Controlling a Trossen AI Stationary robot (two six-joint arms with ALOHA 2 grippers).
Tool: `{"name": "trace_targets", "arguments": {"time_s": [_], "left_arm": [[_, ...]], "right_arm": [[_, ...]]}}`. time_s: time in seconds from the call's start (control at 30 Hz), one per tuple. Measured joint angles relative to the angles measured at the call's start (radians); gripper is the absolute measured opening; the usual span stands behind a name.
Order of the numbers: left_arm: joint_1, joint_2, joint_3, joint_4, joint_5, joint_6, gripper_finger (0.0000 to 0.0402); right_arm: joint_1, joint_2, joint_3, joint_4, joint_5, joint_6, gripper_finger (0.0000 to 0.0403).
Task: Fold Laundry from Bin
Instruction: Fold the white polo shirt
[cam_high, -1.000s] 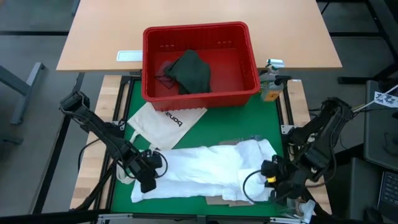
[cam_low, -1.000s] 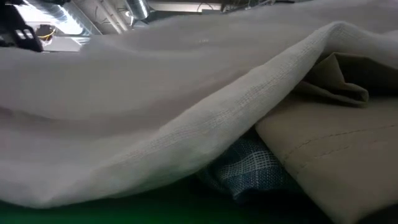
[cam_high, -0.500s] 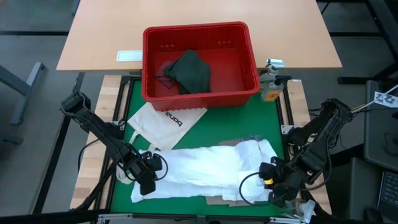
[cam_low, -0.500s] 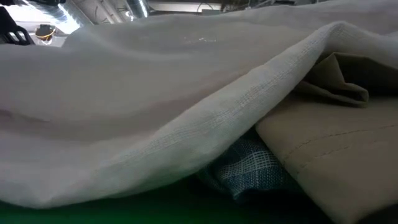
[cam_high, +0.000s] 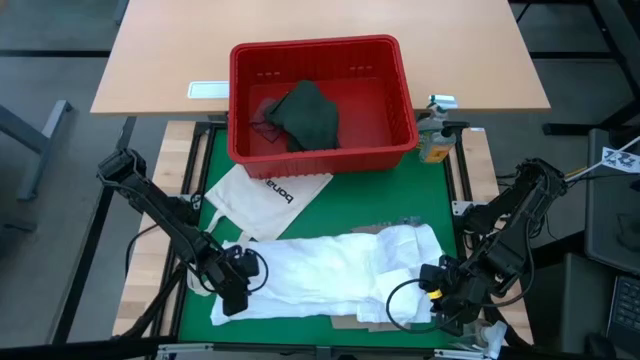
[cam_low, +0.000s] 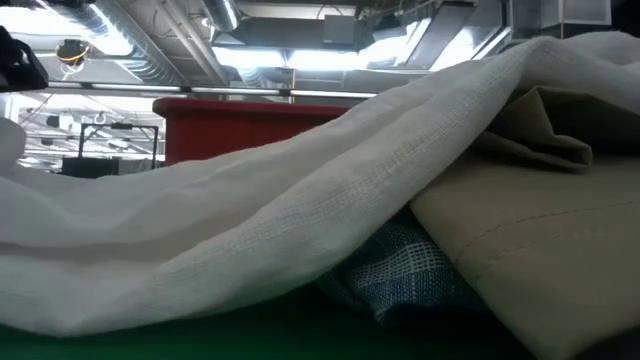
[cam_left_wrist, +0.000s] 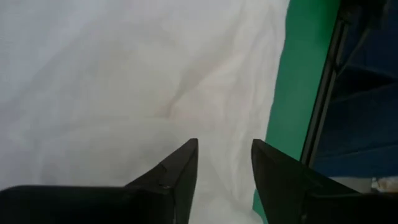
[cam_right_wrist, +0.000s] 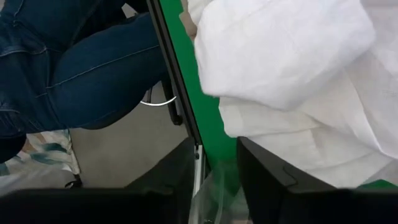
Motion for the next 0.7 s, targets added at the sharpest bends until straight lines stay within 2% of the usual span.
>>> {"name": "trace_targets", "arguments": {"time_s": [0.1,0.2,0.33,0.43,0.53,0.7], "left_arm": [[-0.009,0.000,0.000,0.000,0.000,0.003,0.0155],[-0.014,0.000,0.000,0.000,-0.014,0.003,0.0153],[-0.014,0.000,0.000,-0.006,-0.094,0.004,0.0143],[-0.014,0.000,0.000,-0.004,-0.173,0.003,0.0136],[-0.014,0.000,0.000,-0.005,-0.211,0.003,0.0131],[-0.014,0.008,0.000,-0.006,-0.225,0.003,0.0125]], "right_arm": [[0.000,0.000,0.000,-0.001,-0.004,-0.007,0.0132],[0.000,0.000,0.000,-0.003,0.033,-0.079,0.0137],[0.000,0.000,0.000,-0.020,0.198,-0.231,0.0137],[-0.003,0.001,0.000,-0.057,0.303,-0.271,0.0137],[-0.027,0.004,-0.030,-0.070,0.311,-0.272,0.0137],[-0.075,0.006,-0.120,-0.065,0.265,-0.303,0.0137]]}}
